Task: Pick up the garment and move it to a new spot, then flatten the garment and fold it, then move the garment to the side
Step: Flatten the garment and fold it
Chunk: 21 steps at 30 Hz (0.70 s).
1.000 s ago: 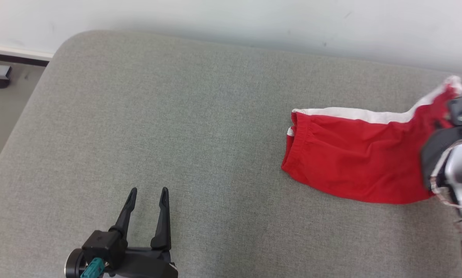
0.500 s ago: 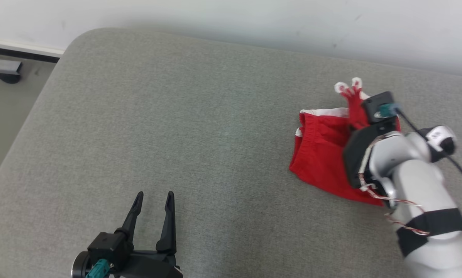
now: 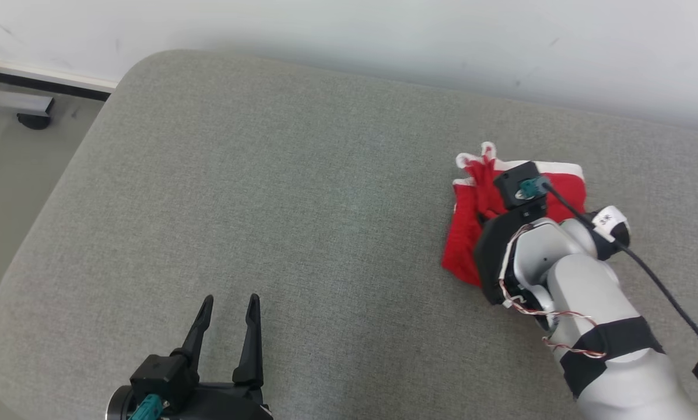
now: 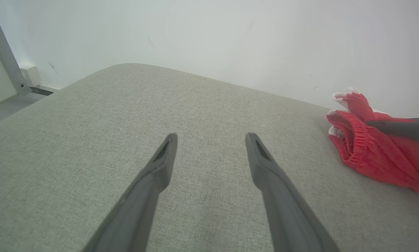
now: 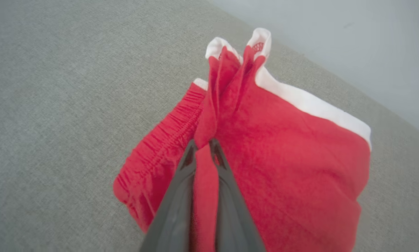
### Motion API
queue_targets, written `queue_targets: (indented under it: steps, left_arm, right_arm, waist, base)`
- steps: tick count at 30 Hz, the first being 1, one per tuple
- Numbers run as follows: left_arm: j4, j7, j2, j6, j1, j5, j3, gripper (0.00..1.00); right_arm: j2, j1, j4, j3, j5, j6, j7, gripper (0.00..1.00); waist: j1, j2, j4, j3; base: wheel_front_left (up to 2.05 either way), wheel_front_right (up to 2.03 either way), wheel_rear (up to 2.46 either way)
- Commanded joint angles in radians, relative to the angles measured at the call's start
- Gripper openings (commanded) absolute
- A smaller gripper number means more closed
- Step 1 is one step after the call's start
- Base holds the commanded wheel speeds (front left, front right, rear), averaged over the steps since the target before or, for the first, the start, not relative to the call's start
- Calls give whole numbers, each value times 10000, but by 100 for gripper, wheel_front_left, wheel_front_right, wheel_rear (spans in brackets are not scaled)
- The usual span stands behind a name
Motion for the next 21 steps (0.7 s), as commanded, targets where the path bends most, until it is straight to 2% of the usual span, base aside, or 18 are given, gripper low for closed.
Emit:
queue_targets:
  steps: [1, 2, 3, 4, 5, 9, 12, 18, 21]
  left_arm:
    - [-16, -62, 48, 55, 61, -25, 35, 100]
    - [-31, -65, 57, 54, 76, -25, 36, 100]
    - [-37, -64, 69, 48, 87, -37, 32, 100]
    - [-43, -55, 81, 51, 88, -44, 32, 100]
    - [-51, -56, 85, 44, 85, -49, 22, 100]
    - [-60, -46, 106, 71, 126, -58, -11, 100]
    - [-62, -10, 141, 90, 179, -63, -37, 100]
    - [-162, -9, 188, 145, 288, -85, -58, 100]
    - [-207, -18, 158, 152, 281, -114, -79, 100]
  right_arm:
    - [83, -27, 17, 109, 83, -23, -63, 0]
    - [104, -47, 44, 154, 139, -23, -74, 0]
    - [103, -66, 78, 196, 176, -23, -75, 13]
    - [131, -78, 115, 181, 242, -23, -108, 38]
    - [174, -89, 120, 121, 291, -23, -211, 100]
    - [281, -83, -4, -97, 531, -23, -499, 100]
    - [83, 182, -639, -831, 891, -23, -989, 100]
    - [-518, 1308, -1323, -2294, -60, -22, -1418, 100]
    - [-437, 1946, -1444, -2626, -390, -22, -1615, 100]
  waist:
    - [0, 0, -77, -61]
    - [0, 0, -111, -76]
    - [0, 0, -146, -90]
    - [0, 0, -178, -106]
    - [0, 0, -204, -120]
    - [0, 0, -283, -218]
    - [0, 0, -288, -384]
    - [0, 0, -262, -509]
    - [0, 0, -221, -419]
  base:
    - [0, 0, 0]
    - [0, 0, 0]
    - [0, 0, 0]
    - [0, 0, 0]
    - [0, 0, 0]
    - [0, 0, 0]
    - [0, 0, 0]
    - [0, 0, 0]
    - [0, 0, 0]
